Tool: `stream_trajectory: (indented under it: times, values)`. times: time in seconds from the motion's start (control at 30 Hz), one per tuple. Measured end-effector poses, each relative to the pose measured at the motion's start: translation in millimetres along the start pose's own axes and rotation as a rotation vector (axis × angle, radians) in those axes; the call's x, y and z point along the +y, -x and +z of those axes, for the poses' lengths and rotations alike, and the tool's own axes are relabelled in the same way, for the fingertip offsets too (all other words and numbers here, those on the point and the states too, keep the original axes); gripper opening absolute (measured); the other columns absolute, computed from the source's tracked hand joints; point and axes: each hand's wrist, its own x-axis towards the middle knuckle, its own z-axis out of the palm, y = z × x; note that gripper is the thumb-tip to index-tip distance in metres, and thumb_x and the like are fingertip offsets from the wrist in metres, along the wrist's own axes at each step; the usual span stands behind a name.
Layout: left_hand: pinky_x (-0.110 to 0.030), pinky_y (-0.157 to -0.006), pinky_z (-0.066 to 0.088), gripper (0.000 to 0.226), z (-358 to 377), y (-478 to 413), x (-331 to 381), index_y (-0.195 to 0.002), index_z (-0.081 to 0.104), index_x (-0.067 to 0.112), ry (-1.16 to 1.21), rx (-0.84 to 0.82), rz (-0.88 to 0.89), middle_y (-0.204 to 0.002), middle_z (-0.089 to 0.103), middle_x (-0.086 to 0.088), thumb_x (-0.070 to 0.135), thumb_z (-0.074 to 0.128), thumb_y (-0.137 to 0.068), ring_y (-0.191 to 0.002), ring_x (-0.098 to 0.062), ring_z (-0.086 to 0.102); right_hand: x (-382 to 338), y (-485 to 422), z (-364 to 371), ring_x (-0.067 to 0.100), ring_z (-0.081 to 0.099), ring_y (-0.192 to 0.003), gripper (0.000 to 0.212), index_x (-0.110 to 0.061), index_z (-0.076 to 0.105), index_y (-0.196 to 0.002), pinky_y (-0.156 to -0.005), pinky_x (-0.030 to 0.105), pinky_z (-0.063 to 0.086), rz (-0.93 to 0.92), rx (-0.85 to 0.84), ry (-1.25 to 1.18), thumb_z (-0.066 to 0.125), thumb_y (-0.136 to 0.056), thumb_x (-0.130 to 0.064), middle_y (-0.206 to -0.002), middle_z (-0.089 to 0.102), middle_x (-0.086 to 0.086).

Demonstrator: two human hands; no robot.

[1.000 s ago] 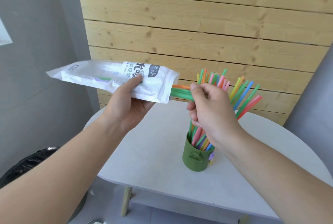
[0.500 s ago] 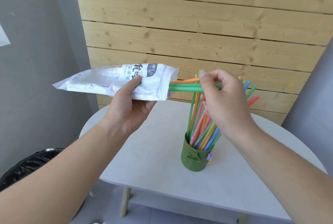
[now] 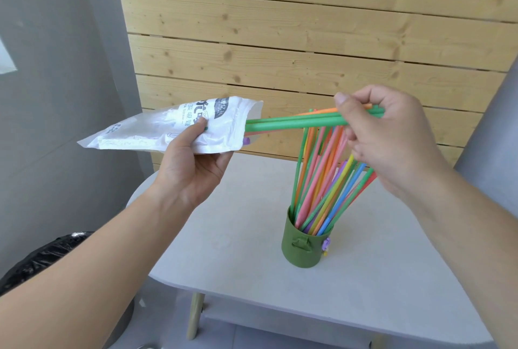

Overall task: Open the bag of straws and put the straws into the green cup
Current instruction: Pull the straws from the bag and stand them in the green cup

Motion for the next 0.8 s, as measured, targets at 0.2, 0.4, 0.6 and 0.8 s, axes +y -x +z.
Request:
stream_trajectory:
  times: [0.2,0.4,0.6,0.8]
  values:
    - [-0.031,-0.057,0.064,0.014,-7.3,-4.5,2.4,-0.113,0.066,0.006,-0.033,0.016,0.039,-0.103,0.082,-0.015,0.016,0.059,-0.107,-0.075,-0.039,0.082,-7.6,-11.9,-33.6,0.011,0.033,-0.037,0.022,-0.018,0.06,-0.078,-0.039,0.019,0.027,0.04,-0.011,-0.08,0.066,-0.098,-0.025,-0.045,0.046,-0.007]
    - [-0.035,-0.073,0.068,0.007,-17.0,-15.2,5.1,-0.105,0.065,0.01,-0.033,0.056,0.069,-0.109,0.083,-0.011,0.015,0.06,-0.106,-0.082,-0.031,0.083,-1.4,-12.5,-62.4,0.01,0.031,-0.036,0.025,-0.02,0.059,-0.074,-0.037,0.018,0.026,0.073,-0.009,-0.062,0.064,-0.098,-0.026,-0.045,0.045,-0.007]
    - [-0.033,-0.062,0.065,0.011,-20.5,-20.9,-1.9,-0.114,0.063,0.009,-0.066,0.054,0.075,-0.124,0.077,-0.014,0.015,0.059,-0.106,-0.091,-0.042,0.081,-0.8,-13.4,-104.7,0.008,0.03,-0.033,0.028,-0.022,0.061,-0.071,-0.036,0.014,0.023,0.046,-0.045,-0.055,0.064,-0.098,-0.027,-0.045,0.043,-0.008]
    - [-0.032,-0.063,0.065,0.009,-12.9,-18.4,-13.5,-0.11,0.065,0.009,-0.089,0.037,0.059,-0.107,0.083,-0.011,0.015,0.059,-0.106,-0.084,-0.04,0.082,-4.3,-12.1,-135.9,0.009,0.03,-0.032,0.027,-0.021,0.065,-0.069,-0.036,0.016,0.024,0.04,-0.112,0.118,0.067,-0.095,-0.026,-0.043,0.044,-0.004]
